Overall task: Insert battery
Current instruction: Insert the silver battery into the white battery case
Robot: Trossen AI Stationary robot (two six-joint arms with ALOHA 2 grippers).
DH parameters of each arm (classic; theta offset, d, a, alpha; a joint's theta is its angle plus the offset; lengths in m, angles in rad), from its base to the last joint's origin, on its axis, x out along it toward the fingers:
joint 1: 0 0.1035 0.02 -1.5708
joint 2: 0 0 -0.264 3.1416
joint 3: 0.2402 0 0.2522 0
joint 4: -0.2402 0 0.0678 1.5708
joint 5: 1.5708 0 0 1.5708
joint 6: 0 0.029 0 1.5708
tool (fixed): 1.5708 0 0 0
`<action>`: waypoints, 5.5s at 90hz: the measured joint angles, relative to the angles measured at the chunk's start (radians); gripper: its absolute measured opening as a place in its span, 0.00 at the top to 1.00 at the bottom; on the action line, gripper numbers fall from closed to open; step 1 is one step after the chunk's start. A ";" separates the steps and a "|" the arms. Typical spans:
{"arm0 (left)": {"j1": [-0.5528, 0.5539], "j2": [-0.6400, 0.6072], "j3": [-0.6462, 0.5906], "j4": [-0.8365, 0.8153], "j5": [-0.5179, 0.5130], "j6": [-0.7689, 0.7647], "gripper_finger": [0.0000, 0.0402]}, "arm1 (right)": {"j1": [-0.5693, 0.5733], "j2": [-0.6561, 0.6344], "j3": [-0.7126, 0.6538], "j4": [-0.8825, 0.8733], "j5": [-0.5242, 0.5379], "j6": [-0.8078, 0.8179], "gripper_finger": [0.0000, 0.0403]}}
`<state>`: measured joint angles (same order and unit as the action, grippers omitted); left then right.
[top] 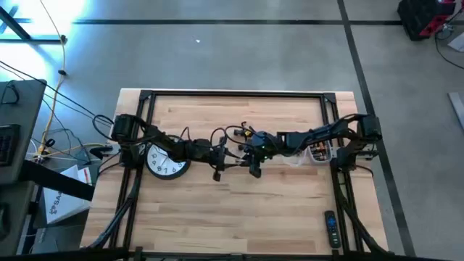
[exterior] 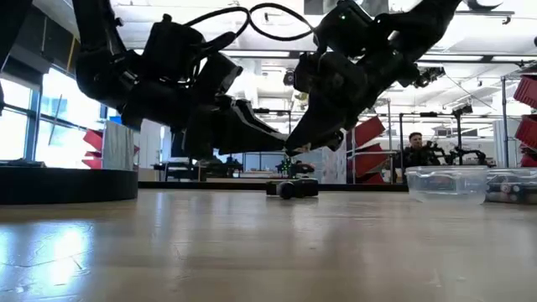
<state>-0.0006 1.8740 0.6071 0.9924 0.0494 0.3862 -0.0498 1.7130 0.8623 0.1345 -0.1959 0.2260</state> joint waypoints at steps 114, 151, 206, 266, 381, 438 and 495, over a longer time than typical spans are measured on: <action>0.009 0.000 0.001 -0.021 -0.039 -0.032 0.85 | 0.000 -0.366 0.002 -0.622 0.252 0.116 0.61; 0.022 0.000 0.001 -0.031 -0.031 -0.045 0.85 | -0.017 -0.452 -0.090 -1.022 0.481 0.213 0.67; 0.093 0.000 0.047 -0.013 -0.003 -0.110 0.85 | -0.093 -0.448 -0.331 -0.707 0.396 0.026 0.83; 0.092 0.000 0.047 -0.031 0.028 -0.105 0.84 | -0.102 -0.448 -0.288 -0.693 0.305 0.001 0.88; 0.092 0.000 0.047 -0.041 0.029 -0.115 0.84 | -0.129 -0.238 -0.281 -0.553 0.298 0.094 0.98; 0.091 0.000 0.008 0.060 0.041 -0.156 0.84 | -0.098 -0.564 -0.291 -0.620 0.434 0.111 1.00; 0.092 0.000 0.008 0.136 0.095 -0.239 0.84 | 0.098 -0.315 -0.288 0.546 0.354 -0.220 1.00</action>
<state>0.0914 1.8736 0.6147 1.1286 0.1448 0.1470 0.0481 1.3976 0.5743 0.6809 0.1577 0.0063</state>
